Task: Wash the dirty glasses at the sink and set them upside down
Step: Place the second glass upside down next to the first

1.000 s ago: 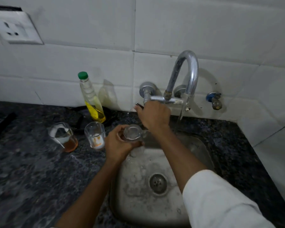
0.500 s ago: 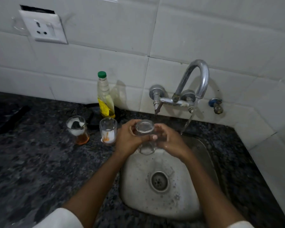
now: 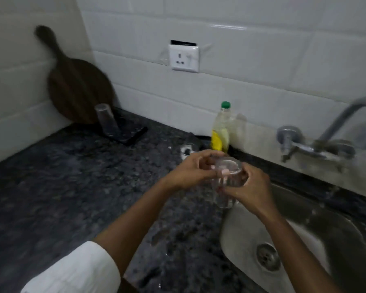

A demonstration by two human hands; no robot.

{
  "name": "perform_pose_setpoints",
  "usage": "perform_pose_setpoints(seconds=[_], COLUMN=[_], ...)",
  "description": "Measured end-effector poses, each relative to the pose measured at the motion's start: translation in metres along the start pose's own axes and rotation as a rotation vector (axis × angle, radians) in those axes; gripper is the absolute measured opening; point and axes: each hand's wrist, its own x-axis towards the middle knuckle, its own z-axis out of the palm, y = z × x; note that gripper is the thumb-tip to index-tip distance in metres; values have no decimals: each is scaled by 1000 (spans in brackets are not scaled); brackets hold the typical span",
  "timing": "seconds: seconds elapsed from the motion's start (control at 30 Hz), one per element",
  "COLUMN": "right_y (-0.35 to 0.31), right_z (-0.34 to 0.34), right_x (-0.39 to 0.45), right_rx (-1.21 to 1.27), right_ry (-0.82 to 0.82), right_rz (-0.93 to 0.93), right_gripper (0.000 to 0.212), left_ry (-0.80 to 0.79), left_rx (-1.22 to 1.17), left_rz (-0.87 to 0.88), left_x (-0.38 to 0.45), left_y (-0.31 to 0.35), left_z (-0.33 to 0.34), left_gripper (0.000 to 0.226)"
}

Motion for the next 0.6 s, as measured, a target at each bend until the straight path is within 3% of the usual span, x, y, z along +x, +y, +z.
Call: perform_pose_setpoints(seconds=[0.13, 0.23, 0.43, 0.6], right_y=[-42, -74, -134, -152], right_z=[65, 125, 257, 356], right_x=[44, 92, 213, 303], right_rx=[27, 46, -10, -32], right_ry=[-87, -104, -109, -114], right_rz=[-35, -48, -52, -53], right_gripper=[69, 74, 65, 60], left_ry=[286, 428, 529, 555], left_rx=[-27, -14, -38, -82], left_rz=[-124, -185, -258, -289], left_x=[-25, -35, -23, -2], left_y=[-13, -37, -92, -139], left_z=[-98, -172, -295, -354], left_gripper=[26, 18, 16, 17])
